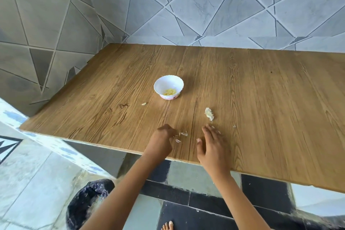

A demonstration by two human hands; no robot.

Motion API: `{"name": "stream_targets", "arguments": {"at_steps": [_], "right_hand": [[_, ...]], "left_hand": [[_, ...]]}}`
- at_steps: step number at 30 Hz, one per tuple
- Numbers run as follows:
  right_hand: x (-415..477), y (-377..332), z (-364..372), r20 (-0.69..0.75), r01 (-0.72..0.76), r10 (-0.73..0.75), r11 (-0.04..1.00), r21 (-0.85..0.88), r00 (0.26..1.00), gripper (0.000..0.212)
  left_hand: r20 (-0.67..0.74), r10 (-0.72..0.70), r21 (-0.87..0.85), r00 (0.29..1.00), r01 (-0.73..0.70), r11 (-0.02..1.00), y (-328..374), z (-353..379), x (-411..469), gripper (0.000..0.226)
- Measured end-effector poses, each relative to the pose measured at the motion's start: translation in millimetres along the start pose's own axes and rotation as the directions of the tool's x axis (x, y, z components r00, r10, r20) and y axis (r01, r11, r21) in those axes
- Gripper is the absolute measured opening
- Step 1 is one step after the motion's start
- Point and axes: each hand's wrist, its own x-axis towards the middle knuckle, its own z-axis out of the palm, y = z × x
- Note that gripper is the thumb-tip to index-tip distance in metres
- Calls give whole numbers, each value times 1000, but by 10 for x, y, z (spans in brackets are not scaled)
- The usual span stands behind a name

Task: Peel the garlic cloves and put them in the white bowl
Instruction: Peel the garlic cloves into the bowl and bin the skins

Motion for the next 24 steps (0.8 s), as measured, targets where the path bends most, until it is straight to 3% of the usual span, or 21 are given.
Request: {"name": "stream_targets", "arguments": {"at_steps": [4, 6, 13, 17, 21, 24], "right_hand": [[-11, 7, 0, 13, -8, 8, 1000, 15, 1000, 47], [-12, 1, -2, 20, -14, 13, 1000, 18, 1000, 47], [10, 10, -19, 49, -31, 32, 999, -22, 998, 51], [6, 7, -22, 43, -43, 45, 998, -47, 998, 52], [0, -3, -21, 14, -41, 41, 999, -34, 999, 51], [2, 4, -3, -1, -51, 51, 999, -2, 999, 44]], "left_hand": [[-72, -233, -10, 970, 233, 972, -146, -75, 26, 47], [-57, -246, 26, 968, 247, 969, -47, -40, 1, 37], [-1, -89, -51, 996, 89, 995, 228, 25, 134, 29], [32, 66, -72, 997, -63, 995, 119, -148, 209, 48], [214, 276, -23, 937, -277, 960, 84, -161, 202, 41], [169, 392, -4, 904, -397, 918, 75, -110, 148, 28]]}}
